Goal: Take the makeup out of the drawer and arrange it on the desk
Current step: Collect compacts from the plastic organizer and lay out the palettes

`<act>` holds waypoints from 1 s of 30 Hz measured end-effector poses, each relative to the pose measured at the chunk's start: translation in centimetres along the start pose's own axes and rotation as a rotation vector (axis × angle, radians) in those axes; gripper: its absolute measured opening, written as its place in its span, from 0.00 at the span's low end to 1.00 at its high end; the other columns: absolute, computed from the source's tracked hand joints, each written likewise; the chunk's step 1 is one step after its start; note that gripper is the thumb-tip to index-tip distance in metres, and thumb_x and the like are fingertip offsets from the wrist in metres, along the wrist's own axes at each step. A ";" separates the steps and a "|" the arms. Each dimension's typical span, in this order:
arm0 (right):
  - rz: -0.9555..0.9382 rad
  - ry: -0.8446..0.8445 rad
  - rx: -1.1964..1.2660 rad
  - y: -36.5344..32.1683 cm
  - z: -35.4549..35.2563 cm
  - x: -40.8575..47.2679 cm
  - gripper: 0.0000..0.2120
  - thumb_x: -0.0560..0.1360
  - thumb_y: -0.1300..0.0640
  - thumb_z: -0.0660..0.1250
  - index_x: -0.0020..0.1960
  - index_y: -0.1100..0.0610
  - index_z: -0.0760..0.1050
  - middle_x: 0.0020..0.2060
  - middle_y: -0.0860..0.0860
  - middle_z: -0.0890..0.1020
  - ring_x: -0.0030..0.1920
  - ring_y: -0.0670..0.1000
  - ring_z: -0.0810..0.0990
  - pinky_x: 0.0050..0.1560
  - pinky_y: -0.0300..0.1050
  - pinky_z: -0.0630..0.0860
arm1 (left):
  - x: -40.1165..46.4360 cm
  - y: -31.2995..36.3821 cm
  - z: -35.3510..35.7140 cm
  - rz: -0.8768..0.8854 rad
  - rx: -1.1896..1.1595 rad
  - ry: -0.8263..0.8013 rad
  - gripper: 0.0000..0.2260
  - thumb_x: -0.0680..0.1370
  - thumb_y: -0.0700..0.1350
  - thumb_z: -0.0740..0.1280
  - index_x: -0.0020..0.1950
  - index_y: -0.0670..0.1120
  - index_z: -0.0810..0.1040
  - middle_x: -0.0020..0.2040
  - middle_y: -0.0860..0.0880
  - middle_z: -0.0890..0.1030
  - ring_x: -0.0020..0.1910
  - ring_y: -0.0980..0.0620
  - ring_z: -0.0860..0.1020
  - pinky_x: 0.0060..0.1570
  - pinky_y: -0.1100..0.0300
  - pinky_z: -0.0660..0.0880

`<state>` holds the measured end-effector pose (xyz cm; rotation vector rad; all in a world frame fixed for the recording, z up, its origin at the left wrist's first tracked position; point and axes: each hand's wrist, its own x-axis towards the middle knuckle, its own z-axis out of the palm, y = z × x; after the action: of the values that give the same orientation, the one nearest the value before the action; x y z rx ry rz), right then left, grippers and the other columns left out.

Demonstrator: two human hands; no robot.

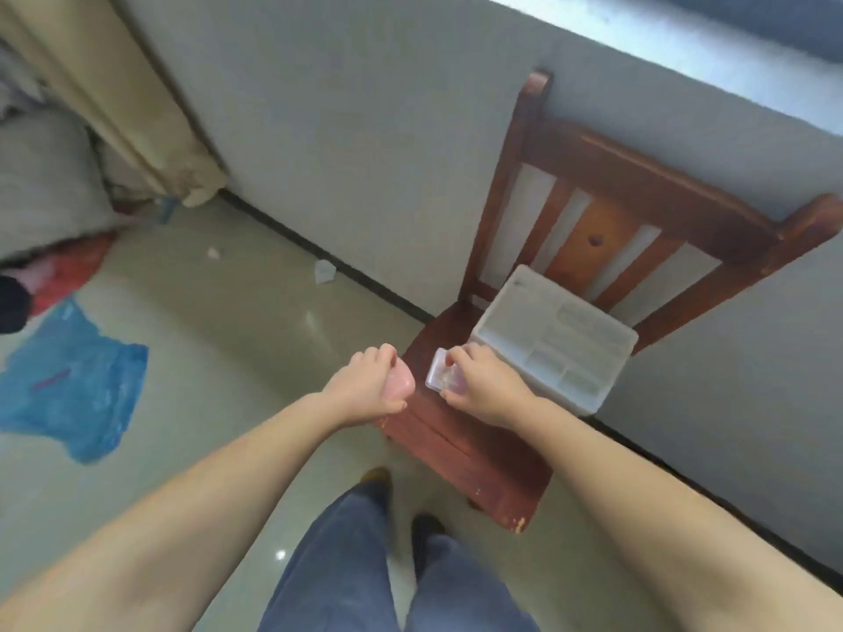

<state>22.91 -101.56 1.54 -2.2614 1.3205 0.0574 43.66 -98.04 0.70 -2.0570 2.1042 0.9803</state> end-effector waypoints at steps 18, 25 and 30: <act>-1.057 -0.366 -0.481 -29.3 11.2 -8.8 0.22 0.74 0.48 0.63 0.65 0.56 0.66 0.62 0.55 0.71 0.63 0.57 0.68 0.58 0.49 0.73 | -39.5 -7.3 12.7 -0.944 -0.432 0.618 0.25 0.70 0.56 0.69 0.59 0.46 0.63 0.61 0.45 0.70 0.60 0.45 0.69 0.52 0.53 0.71; -1.400 -0.436 -0.542 -40.7 21.3 -25.3 0.24 0.75 0.47 0.63 0.68 0.56 0.65 0.64 0.54 0.70 0.65 0.56 0.68 0.58 0.48 0.72 | -60.6 -3.9 24.7 -1.234 -0.529 0.732 0.24 0.71 0.56 0.68 0.60 0.47 0.62 0.61 0.47 0.70 0.60 0.47 0.68 0.51 0.54 0.72; -1.623 -0.542 -0.528 -47.4 28.8 -39.1 0.24 0.76 0.46 0.63 0.67 0.56 0.64 0.64 0.53 0.69 0.64 0.55 0.68 0.55 0.48 0.74 | -74.9 -0.2 33.2 -1.475 -0.585 0.768 0.25 0.71 0.55 0.68 0.62 0.46 0.62 0.61 0.47 0.69 0.61 0.46 0.68 0.54 0.52 0.72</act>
<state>47.64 -38.60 7.22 -2.7214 -1.0384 0.4129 39.81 -16.43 7.50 -3.4615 -0.2530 0.4944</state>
